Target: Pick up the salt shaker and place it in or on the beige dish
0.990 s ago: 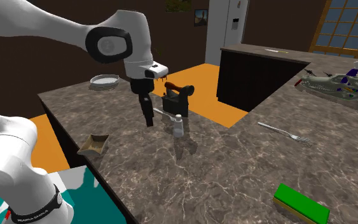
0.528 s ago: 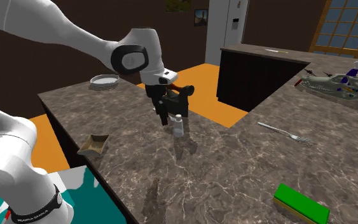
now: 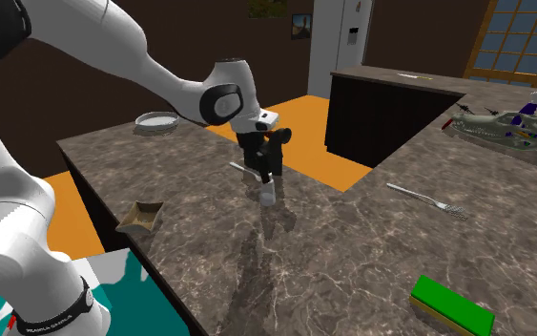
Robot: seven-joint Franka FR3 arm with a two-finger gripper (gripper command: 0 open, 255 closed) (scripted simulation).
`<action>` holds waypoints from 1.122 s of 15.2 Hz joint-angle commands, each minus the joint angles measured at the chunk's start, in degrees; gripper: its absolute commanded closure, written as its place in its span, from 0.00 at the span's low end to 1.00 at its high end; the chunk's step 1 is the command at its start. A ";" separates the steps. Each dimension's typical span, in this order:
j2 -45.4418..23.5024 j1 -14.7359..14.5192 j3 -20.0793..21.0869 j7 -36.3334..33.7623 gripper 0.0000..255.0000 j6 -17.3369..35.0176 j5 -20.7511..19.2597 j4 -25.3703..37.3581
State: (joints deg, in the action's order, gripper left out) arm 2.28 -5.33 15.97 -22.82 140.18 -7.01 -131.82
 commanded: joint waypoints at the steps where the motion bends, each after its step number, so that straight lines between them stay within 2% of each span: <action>1: -2.18 -0.06 0.22 -1.21 0.00 2.11 -1.37 0.42; 7: -6.63 0.06 -0.18 -3.26 0.00 6.50 -4.31 0.17; 15: -6.63 0.04 -0.20 -3.26 0.00 6.49 -4.31 0.17; 16: -6.63 0.04 -0.20 -3.26 1.00 6.49 -4.31 0.17; 17: -6.63 0.04 -0.20 -3.26 1.00 6.49 -4.31 0.17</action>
State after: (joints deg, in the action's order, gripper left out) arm -4.32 -5.31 15.80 -26.08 146.70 -11.31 -131.62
